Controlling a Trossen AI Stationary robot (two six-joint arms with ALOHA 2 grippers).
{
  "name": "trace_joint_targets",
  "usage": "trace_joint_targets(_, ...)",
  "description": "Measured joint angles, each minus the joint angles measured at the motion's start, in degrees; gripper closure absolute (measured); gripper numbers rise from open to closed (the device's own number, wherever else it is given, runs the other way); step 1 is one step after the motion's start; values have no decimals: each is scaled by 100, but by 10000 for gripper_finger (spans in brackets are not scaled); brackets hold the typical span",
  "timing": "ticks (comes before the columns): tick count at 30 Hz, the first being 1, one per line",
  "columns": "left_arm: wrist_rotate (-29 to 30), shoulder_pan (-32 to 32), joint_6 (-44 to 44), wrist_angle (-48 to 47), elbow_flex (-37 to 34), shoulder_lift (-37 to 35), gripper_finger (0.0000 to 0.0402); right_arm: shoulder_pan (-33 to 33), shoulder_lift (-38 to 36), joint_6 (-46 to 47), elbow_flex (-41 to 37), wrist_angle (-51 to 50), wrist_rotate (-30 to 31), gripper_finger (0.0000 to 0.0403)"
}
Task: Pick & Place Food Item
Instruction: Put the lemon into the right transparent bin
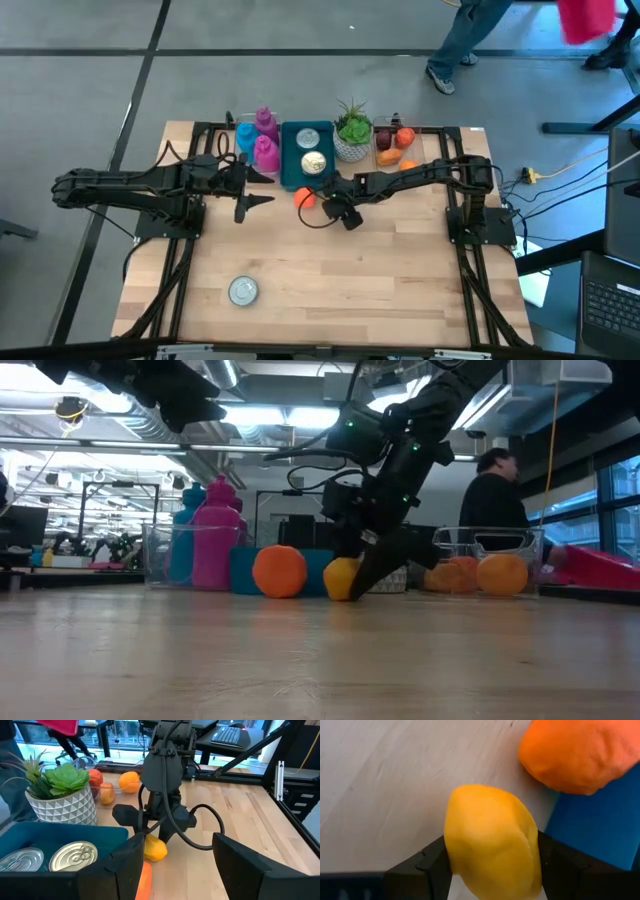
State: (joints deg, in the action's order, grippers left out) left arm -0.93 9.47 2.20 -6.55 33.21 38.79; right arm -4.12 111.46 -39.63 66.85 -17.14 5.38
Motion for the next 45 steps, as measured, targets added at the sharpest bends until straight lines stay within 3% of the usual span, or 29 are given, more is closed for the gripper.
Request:
trace_joint_targets(11, 12, 0, 2, -27, 0, 22, 178, 311, -322, 619, -13, -379, 345, 177)
trace_joint_targets(21, 395, 2, 15, -58, 2, 301, 178, 590, -1548, 1370, -4, -515, 657, 178)
trace_joint_targets(28, 393, 2, 100, 32, 2, 481, 178, 569, -2624, 1834, -4, -755, 1399, 179)
trace_joint_targets(39, 391, -3, 116, 74, 2, 553, 178, 176, -3981, 2653, -2, -1862, 2494, 179)
trace_joint_targets(45, 391, -4, 118, 75, 2, 553, 178, -453, -4141, 3003, -2, -2726, 2543, 179)
